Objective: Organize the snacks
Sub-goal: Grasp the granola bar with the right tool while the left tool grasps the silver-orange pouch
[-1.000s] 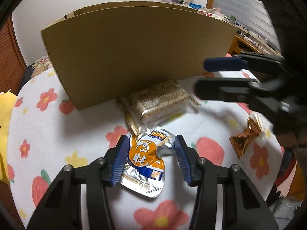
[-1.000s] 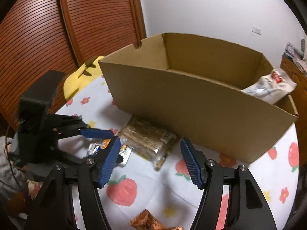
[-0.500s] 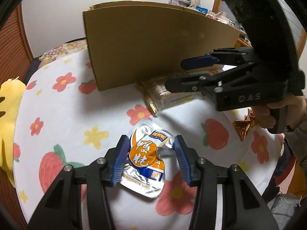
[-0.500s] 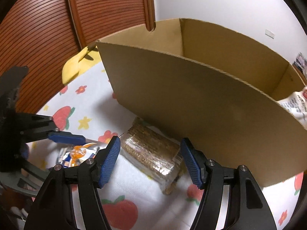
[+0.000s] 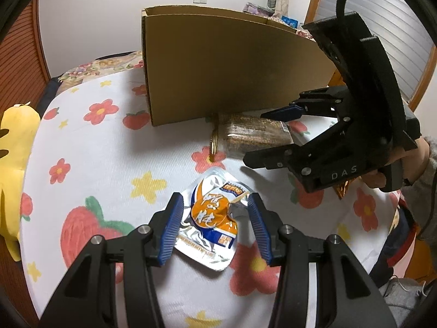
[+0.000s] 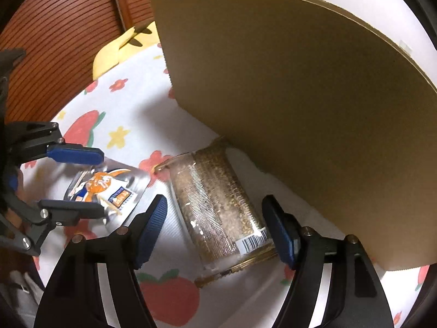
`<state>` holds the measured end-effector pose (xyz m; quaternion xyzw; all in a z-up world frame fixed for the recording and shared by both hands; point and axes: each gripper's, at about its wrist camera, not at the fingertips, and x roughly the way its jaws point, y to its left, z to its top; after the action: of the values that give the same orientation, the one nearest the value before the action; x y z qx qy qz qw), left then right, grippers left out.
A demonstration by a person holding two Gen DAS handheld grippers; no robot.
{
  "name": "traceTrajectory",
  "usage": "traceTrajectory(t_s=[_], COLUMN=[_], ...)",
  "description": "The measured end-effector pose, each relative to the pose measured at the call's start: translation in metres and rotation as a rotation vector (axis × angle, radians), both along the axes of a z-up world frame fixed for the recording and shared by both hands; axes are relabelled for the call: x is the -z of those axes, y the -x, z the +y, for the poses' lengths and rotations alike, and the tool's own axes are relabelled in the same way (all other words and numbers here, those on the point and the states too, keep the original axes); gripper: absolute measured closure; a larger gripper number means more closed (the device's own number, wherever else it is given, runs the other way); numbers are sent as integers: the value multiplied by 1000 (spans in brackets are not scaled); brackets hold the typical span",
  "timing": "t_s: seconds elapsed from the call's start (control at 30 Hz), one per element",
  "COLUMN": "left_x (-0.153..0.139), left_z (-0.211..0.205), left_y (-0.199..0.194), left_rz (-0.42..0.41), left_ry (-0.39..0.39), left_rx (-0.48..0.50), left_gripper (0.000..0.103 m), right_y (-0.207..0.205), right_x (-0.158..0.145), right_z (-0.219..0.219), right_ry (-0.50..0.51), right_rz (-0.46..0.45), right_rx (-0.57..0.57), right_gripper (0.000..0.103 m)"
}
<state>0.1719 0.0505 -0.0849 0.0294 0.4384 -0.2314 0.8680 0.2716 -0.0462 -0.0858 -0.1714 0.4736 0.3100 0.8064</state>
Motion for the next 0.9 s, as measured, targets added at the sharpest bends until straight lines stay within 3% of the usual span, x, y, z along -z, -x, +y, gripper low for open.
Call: traceTrajectory(t_s=[0.17,0.23,0.33,0.53,0.9], left_x=[0,0,-1,-2,10], left_z=[0,-1,-2,-2,-12], left_y=[4,4,5,5,-5], left_rz=[-3,-9,-19,-32,-3], left_ry=[-2,-10,-28,-70,-154], left_rx=[13,16,22,31,37], left_gripper=[51,38,35,32,33], right_y=[5,7,13,33,75], right_x=[2,1,1,-2,-28], right_z=[4,5,5,1,-39], right_ry=[42,39,39,27,-183], right_rz=[-25,-29,-41,-103,-184], right_rx=[-2,2,2,16,132], right_gripper=[36,47,56,59,59])
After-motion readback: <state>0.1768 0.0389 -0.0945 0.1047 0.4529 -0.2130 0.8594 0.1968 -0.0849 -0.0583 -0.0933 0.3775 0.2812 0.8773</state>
